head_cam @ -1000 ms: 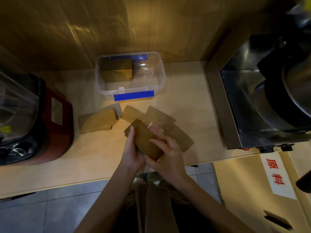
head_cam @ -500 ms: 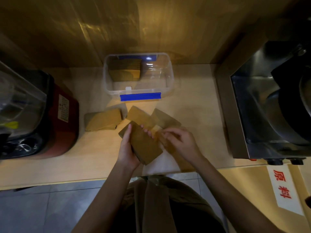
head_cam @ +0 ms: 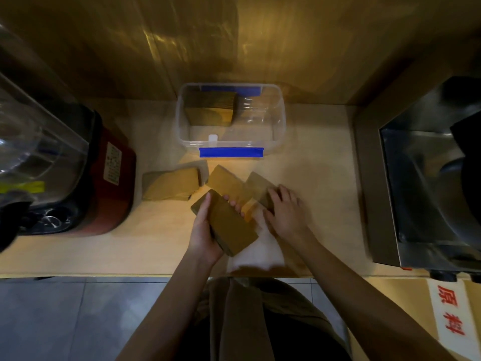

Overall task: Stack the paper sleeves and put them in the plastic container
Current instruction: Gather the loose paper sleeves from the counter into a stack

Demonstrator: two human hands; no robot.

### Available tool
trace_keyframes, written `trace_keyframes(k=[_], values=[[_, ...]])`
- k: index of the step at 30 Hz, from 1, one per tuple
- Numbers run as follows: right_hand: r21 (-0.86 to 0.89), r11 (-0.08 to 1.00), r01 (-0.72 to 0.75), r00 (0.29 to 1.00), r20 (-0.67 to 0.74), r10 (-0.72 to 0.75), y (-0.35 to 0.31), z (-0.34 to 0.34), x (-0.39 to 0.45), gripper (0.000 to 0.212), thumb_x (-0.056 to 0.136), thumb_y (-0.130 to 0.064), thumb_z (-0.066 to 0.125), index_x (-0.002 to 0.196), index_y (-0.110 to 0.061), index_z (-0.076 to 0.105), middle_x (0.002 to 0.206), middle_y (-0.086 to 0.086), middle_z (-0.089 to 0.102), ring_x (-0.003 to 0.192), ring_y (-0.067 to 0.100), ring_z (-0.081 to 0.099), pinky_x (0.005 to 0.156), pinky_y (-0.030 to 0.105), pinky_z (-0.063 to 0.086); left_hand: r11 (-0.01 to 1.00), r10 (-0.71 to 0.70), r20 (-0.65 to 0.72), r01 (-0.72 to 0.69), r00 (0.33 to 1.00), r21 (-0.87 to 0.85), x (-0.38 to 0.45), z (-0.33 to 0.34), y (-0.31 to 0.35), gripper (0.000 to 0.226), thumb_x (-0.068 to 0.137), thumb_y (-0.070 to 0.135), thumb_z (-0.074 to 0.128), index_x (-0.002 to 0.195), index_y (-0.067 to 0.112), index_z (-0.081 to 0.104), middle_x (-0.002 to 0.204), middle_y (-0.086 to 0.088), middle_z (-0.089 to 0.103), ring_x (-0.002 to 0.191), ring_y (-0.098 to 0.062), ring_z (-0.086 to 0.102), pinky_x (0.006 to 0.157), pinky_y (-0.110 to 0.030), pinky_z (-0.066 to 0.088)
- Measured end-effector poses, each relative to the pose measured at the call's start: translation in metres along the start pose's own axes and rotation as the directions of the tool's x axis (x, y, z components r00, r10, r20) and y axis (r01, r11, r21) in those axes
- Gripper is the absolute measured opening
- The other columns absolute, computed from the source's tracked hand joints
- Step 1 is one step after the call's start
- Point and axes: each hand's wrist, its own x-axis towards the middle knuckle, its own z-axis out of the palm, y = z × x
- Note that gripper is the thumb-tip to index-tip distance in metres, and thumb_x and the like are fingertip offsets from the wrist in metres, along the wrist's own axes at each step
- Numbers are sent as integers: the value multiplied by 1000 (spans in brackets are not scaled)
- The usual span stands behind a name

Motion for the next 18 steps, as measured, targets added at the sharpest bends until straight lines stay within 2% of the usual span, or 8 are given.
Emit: trace_keyframes(k=[3, 5, 7, 10, 12, 14, 16, 18], values=[[-9, 1000, 28, 999, -32, -29, 2, -3, 2, 48, 92, -32, 43, 137, -20, 32, 148, 12, 31, 134, 30, 28, 109, 42, 25, 1000, -1, 4, 1, 1000, 18, 1, -2, 0, 37, 72, 49, 61, 90, 17, 65, 81, -1, 67, 76, -14, 64, 91, -32, 46], [35, 999, 30, 999, -15, -29, 5, -7, 5, 50, 89, -32, 49, 136, -21, 34, 146, 11, 36, 132, 30, 32, 108, 42, 26, 999, -16, 7, 16, 1000, 31, 0, -2, 1, 40, 71, 51, 61, 93, 18, 64, 83, -1, 67, 79, -14, 65, 91, -33, 46], [178, 984, 8, 1000, -9, -7, 6, -18, 5, 57, 84, -35, 58, 135, -23, 36, 141, 10, 44, 128, 30, 38, 106, 43, 30, 999, -35, 10, 35, 999, 26, -1, -1, 0, 43, 68, 53, 62, 94, 18, 64, 86, -2, 67, 83, -15, 64, 92, -34, 47], [446, 895, 18, 995, -94, 27, -2, -40, -9, 59, 79, -39, 65, 131, -21, 44, 133, 9, 53, 121, 27, 46, 102, 44, 40, 998, -49, 17, 48, 999, 34, -2, 1, -1, 45, 66, 53, 64, 94, 19, 64, 89, -2, 65, 86, -16, 62, 89, -34, 49], [626, 777, 62, 988, -146, 39, -14, -54, -28, 54, 77, -36, 69, 126, -21, 50, 126, 4, 56, 115, 21, 50, 96, 35, 45, 998, -51, 34, 50, 998, 42, -2, 2, -3, 47, 66, 55, 63, 95, 19, 64, 89, -2, 65, 86, -16, 62, 84, -34, 53], [730, 678, 90, 987, -158, 39, -28, -64, -51, 49, 77, -34, 70, 122, -23, 53, 116, -2, 55, 104, 13, 53, 82, 16, 46, 997, -29, 62, 24, 998, 76, -3, 3, -4, 50, 67, 59, 58, 98, 19, 63, 90, -3, 67, 86, -17, 65, 79, -35, 56], [736, 669, 101, 990, -139, 3, -42, -64, -71, 50, 74, -41, 70, 120, -26, 54, 112, -5, 51, 98, 9, 50, 74, 11, 42, 988, -15, 85, 2, 996, 155, -6, 5, -6, 56, 68, 62, 51, 103, 20, 62, 97, -7, 70, 93, -23, 65, 80, -40, 56], [673, 728, 135, 987, -157, -38, -52, -56, -85, 57, 68, -54, 64, 118, -28, 56, 112, -2, 53, 100, 13, 51, 76, 15, 42, 983, -17, 98, -1, 995, 184, -8, 7, -8, 57, 68, 63, 46, 104, 24, 66, 99, -9, 73, 101, -28, 62, 83, -43, 54]])
